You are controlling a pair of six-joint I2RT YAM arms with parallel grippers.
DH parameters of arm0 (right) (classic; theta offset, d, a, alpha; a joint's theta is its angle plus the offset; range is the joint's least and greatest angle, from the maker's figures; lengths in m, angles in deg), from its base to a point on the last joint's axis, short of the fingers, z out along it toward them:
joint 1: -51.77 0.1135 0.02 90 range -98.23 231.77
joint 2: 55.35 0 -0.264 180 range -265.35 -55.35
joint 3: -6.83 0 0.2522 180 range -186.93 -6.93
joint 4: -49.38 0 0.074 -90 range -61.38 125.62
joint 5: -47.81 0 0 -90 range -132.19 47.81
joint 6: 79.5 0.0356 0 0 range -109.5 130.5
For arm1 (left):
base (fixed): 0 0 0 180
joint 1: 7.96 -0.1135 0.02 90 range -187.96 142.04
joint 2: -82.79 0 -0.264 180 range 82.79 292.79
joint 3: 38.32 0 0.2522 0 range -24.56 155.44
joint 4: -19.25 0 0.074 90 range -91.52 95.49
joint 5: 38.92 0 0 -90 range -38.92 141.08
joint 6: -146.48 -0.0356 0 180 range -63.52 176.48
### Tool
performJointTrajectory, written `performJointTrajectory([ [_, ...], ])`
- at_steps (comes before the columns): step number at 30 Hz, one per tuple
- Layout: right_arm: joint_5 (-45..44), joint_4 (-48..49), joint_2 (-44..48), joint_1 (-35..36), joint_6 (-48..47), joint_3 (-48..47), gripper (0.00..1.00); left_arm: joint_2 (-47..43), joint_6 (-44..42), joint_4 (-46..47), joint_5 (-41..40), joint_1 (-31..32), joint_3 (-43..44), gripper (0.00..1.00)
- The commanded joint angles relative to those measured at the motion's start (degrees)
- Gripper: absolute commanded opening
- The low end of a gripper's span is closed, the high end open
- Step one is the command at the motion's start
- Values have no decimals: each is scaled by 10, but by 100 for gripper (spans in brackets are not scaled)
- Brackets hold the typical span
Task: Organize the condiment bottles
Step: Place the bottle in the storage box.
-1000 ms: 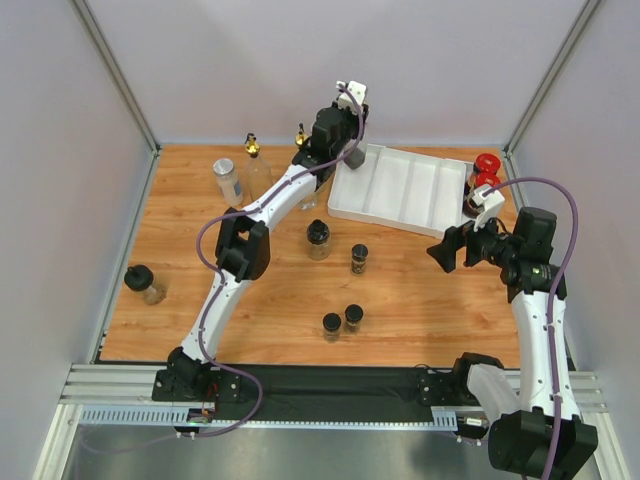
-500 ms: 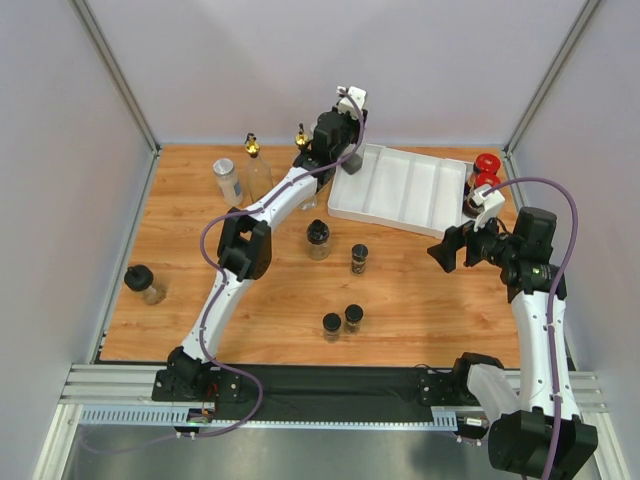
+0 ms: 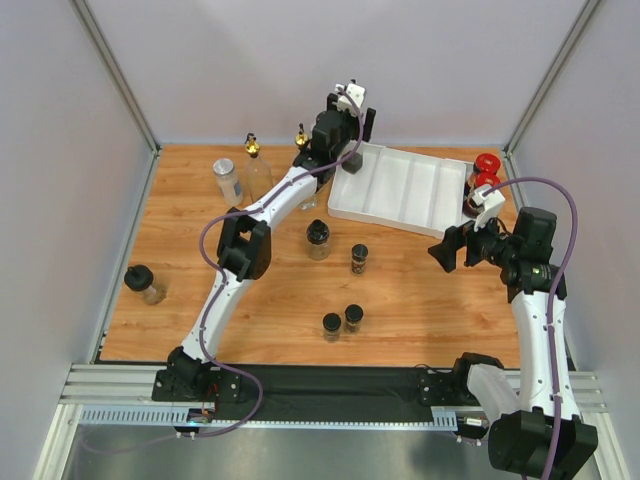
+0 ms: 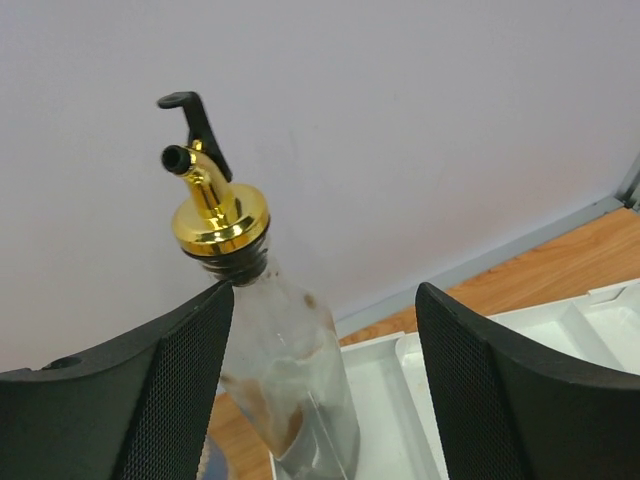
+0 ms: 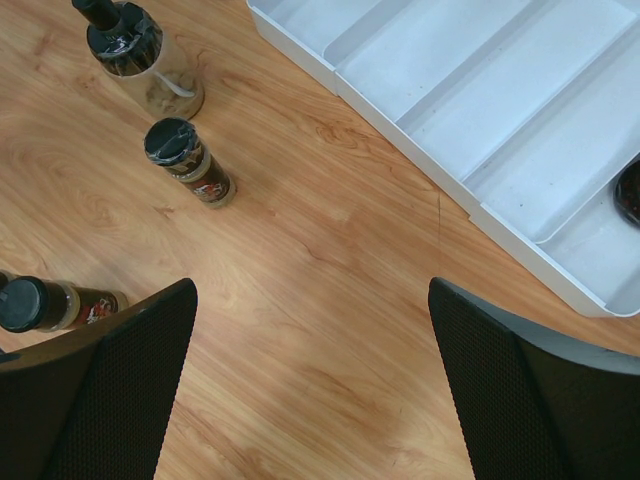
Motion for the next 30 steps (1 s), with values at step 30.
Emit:
performJointTrajectory([
  [30,5,4,29,1,-18,-12,100,-300,52,-27,51,19,-174,81],
])
